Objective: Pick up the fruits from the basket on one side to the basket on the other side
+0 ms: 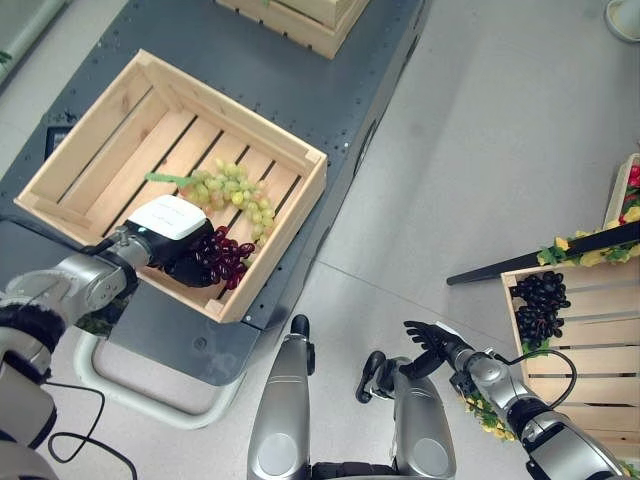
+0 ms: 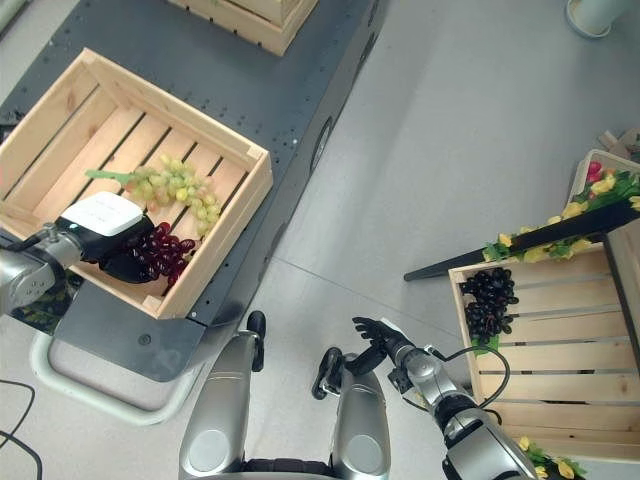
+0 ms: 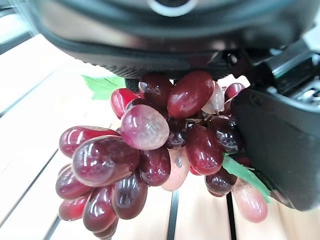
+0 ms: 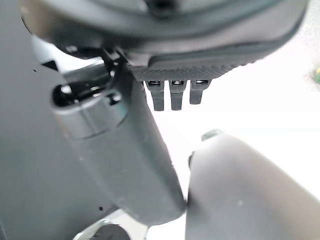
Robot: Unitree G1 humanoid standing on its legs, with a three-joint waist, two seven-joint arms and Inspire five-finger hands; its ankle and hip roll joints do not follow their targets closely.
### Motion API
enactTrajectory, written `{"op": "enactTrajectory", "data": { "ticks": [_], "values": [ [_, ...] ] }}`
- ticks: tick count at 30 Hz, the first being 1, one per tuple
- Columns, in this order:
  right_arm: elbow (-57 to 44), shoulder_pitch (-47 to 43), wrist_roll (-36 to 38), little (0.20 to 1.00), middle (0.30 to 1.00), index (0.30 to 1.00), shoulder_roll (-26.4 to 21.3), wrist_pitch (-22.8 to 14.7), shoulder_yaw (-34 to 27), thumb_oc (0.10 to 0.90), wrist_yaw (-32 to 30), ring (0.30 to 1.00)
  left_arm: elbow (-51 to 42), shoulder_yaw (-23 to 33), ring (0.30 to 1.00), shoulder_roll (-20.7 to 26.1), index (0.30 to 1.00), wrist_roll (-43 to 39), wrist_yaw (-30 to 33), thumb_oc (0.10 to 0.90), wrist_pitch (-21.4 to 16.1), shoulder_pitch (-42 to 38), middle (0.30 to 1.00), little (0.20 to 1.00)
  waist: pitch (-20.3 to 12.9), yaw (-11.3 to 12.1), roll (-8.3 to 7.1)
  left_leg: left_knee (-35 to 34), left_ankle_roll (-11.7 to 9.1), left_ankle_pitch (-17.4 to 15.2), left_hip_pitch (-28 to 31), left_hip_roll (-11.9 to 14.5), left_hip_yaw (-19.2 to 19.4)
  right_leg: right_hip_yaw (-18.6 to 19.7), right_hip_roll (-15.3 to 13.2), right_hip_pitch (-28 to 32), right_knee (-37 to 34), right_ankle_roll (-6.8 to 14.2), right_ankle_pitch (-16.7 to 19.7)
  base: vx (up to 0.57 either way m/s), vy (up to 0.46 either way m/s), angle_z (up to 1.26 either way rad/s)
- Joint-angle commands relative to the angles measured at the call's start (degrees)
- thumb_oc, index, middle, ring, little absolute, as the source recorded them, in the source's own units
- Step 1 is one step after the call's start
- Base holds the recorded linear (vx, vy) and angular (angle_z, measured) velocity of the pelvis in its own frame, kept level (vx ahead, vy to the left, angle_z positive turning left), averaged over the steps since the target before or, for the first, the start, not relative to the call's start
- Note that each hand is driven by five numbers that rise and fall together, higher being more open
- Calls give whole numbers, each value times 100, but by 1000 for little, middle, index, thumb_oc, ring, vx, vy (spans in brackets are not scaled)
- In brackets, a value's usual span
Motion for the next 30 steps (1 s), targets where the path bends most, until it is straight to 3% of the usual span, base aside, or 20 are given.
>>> {"op": "enactTrajectory", "data": {
  "ticks": [1,6,7,11,16,22,26,30],
  "values": [
    [-98,209,145,900,900,900,-360,-158,-424,800,-245,900,204,1502,300,-169,300,-1529,878,400,-50,-43,300,300,-238,85,501,-586,269,-538,949,-398,-12,-35,86,376,-576,-116,770,70,-24,-2],
    [-517,650,239,900,900,900,-216,-87,-574,800,-344,900,-70,2954,300,-655,300,-2478,713,400,-368,858,300,300,-554,81,534,-1095,262,-449,1477,-455,-51,-11,124,870,-1185,-30,908,84,-49,-4],
    [-552,683,246,900,900,900,-202,-75,-588,800,-342,900,-116,3039,300,-698,300,-2603,648,400,-388,907,300,300,-597,76,536,-1140,260,-435,1504,-459,-55,-10,131,898,-1250,-22,928,100,-66,-5],
    [-970,1011,252,900,900,900,-63,-148,-721,800,-366,900,-692,3705,300,-1051,300,-3663,-248,400,-170,1299,300,300,-944,10,583,-1575,242,-378,1964,-495,-43,74,232,1353,-1930,87,1098,76,-68,-3],
    [-1478,1211,503,900,900,900,69,-184,-785,800,-472,900,-1081,4068,300,-1237,300,-5124,-1290,400,90,1454,300,300,-1351,-67,665,-1999,248,-350,2417,-514,-2,101,260,1779,-2408,163,1258,71,-71,-4],
    [-2254,1366,487,900,900,900,130,-227,-717,800,-651,900,-1761,4262,300,-1510,300,-6886,-2680,400,858,1345,300,300,-1687,-163,745,-2465,264,-258,2802,-534,30,153,243,2011,-2661,242,1537,25,-72,-1],
    [-2912,1342,745,900,900,900,122,-172,-685,800,-605,900,-2310,4279,300,-1711,300,-7732,-3040,400,1320,1145,300,300,-1815,-209,771,-2790,231,-141,2989,-529,-14,211,273,2112,-2929,279,1697,-8,-96,1],
    [-3517,1332,1181,900,900,900,119,126,-651,800,-346,900,-2513,4253,300,-1940,300,-8498,-3156,400,1507,952,300,300,-1963,-276,762,-3083,179,-27,3107,-504,-4,241,350,2215,-3259,281,1767,-17,-99,-3]
  ]
}}
